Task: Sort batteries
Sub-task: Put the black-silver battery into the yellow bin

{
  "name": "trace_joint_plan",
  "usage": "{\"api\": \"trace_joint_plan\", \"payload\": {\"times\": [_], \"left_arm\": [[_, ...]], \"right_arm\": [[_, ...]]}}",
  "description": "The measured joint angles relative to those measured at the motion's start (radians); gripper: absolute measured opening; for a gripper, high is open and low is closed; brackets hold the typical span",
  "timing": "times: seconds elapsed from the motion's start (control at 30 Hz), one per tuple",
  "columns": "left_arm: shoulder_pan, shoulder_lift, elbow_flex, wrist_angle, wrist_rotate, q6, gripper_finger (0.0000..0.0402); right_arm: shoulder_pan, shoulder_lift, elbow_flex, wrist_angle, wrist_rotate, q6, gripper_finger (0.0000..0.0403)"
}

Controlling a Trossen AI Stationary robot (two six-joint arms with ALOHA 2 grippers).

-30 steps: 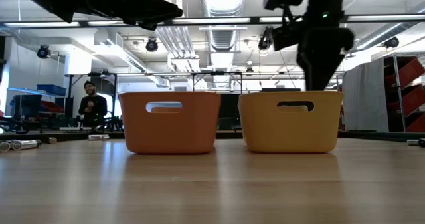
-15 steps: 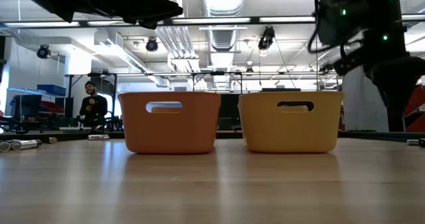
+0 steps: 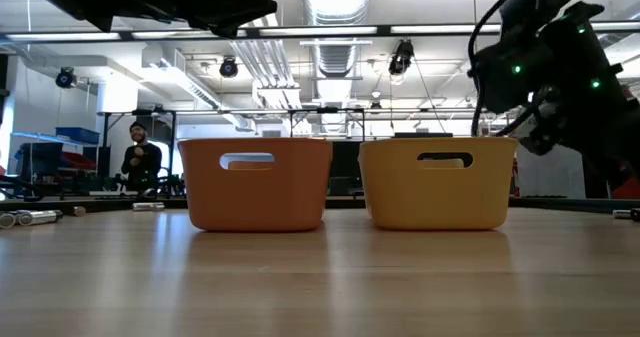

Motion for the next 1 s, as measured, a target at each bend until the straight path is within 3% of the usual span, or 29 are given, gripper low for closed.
{"api": "trace_joint_plan", "payload": {"times": [0.27, 0.67, 1.0], "left_arm": [[0.000, 0.000, 0.000, -0.007, 0.000, 0.000, 0.0095], [0.000, 0.001, 0.000, -0.017, 0.000, 0.004, 0.0095], [0.000, 0.001, 0.000, -0.016, 0.000, 0.004, 0.0095]], "right_arm": [[0.011, 0.050, -0.041, 0.005, -0.167, -0.047, 0.0316], [0.011, 0.052, -0.103, 0.132, -0.192, 0.007, 0.0252], [0.011, 0.052, -0.103, 0.190, -0.204, 0.088, 0.0175]]}}
